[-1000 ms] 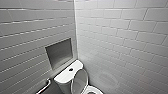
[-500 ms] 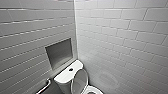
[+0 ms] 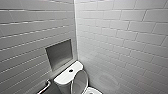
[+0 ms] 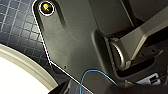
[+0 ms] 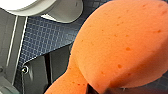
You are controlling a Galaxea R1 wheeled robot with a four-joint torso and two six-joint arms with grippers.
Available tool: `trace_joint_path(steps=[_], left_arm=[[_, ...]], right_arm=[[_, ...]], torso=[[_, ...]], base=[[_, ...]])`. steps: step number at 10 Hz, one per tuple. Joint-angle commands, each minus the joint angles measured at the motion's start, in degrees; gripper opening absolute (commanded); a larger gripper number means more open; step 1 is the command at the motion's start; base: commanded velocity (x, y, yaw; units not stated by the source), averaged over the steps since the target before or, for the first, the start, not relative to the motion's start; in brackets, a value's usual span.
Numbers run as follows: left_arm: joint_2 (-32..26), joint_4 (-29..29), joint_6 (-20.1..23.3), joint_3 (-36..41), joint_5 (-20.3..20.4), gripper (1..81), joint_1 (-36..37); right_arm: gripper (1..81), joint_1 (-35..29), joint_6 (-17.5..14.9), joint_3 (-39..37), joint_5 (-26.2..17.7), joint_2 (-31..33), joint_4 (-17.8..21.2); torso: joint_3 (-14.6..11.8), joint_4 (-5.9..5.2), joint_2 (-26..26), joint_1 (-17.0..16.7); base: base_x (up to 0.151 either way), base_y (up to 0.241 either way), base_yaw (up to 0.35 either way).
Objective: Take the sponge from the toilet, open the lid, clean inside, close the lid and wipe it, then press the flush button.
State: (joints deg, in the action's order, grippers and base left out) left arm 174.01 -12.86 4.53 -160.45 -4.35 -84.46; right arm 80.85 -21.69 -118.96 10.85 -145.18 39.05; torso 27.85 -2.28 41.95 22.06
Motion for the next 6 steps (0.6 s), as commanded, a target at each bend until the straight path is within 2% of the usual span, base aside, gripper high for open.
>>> trace_joint_path(steps=[1,4,6], left_arm=[[0.1,-0.5,0.5,0.4,-3.5,81.1,1.8],[0.3,-0.5,1.4,0.5,-3.2,81.1,1.8],[0.6,-0.5,1.4,0.5,-3.3,81.1,1.8]], right_arm=[[1.0,-8.9,-8.7,10.2,-2.7,5.7,5.2],[1.0,-13.3,-9.5,30.1,6.1,16.5,0.8],[1.0,-16.8,-9.4,37.0,7.1,21.1,1.5]], torso=[[0.0,0.00,5.6,3.6],[0.0,0.00,11.6,7.4],[0.0,0.00,16.2,10.3]], base=[[0.000,0.000,0.000],[0.000,0.000,0.000],[0.000,0.000,0.000]])
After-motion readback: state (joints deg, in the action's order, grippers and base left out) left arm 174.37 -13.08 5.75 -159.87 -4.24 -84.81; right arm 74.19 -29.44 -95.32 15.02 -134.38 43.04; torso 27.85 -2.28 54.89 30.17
